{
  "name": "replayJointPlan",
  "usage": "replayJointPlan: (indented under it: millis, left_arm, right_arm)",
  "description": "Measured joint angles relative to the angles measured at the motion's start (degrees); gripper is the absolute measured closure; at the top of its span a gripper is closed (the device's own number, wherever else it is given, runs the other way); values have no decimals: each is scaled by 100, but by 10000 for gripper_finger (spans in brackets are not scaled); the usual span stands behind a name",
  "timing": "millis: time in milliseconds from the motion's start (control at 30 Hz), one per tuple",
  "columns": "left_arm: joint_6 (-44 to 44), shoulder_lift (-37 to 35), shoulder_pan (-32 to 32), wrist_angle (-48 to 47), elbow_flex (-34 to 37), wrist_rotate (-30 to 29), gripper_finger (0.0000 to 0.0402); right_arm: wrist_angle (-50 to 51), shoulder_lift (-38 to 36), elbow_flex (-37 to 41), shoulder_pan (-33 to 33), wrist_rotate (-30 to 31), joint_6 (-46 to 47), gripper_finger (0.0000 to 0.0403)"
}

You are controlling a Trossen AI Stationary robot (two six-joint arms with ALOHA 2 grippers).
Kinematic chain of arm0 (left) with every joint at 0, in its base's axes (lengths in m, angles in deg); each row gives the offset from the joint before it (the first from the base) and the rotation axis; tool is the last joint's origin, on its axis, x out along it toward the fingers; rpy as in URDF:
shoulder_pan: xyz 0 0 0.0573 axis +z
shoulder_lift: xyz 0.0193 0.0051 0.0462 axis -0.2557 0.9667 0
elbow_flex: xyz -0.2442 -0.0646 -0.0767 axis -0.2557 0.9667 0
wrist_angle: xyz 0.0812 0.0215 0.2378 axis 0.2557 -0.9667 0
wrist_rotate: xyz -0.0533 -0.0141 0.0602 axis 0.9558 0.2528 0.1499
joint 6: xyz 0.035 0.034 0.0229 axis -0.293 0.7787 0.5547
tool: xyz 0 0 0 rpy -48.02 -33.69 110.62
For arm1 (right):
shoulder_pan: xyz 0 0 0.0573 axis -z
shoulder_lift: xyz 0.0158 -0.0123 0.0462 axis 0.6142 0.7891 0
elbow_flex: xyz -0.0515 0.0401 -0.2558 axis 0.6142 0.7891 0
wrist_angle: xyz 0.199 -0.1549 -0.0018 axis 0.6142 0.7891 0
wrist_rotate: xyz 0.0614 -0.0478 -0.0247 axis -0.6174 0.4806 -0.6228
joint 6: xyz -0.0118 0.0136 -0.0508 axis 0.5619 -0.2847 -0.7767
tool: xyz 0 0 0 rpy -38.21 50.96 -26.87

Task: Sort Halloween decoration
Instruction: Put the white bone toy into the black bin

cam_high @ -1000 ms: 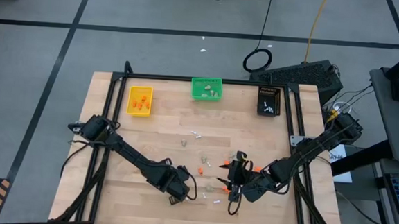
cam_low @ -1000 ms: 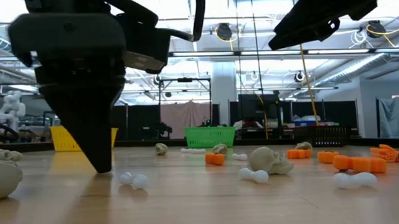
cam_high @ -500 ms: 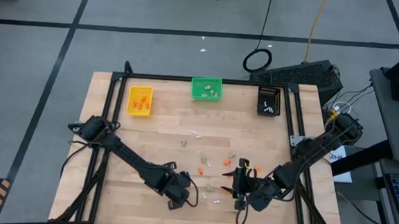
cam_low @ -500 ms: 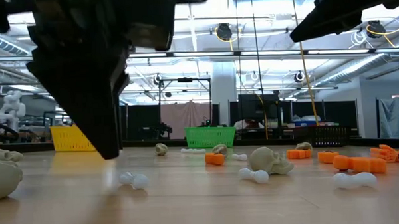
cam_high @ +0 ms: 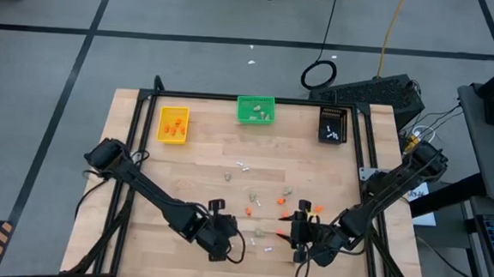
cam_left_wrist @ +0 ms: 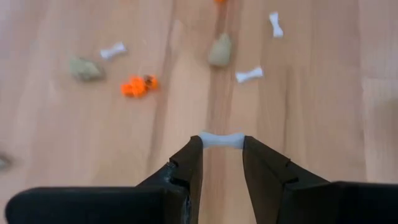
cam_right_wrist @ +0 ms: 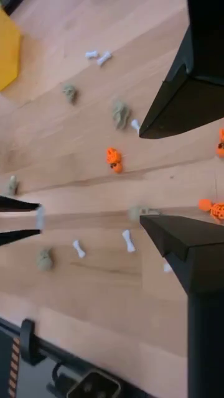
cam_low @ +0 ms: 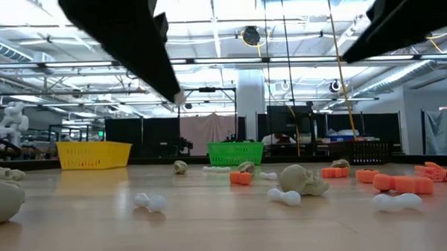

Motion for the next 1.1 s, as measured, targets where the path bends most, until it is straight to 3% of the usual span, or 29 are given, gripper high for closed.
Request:
replayJointPlan:
  millis: [200, 433, 600, 900, 1100]
  left_arm:
    - [500, -172, -4, 183, 5, -314, 302]
    - [1218, -219, -8, 857, 4, -591, 302]
    - [1530, -219, -7, 1240, 4, -745, 302]
    - [1630, -219, 11, 1409, 4, -749, 302]
    - [1154, -219, 11, 1013, 7, -626, 302]
  right_arm:
    - [-661, 214, 313, -26, 142, 161, 206]
    - [-1734, 534, 342, -37, 127, -502, 206]
    - [-2299, 709, 340, -35, 118, -1283, 206]
    - [-3455, 1348, 339, -22, 326, -3718, 206]
    - [-3038, 1354, 340, -63, 563, -2988, 206]
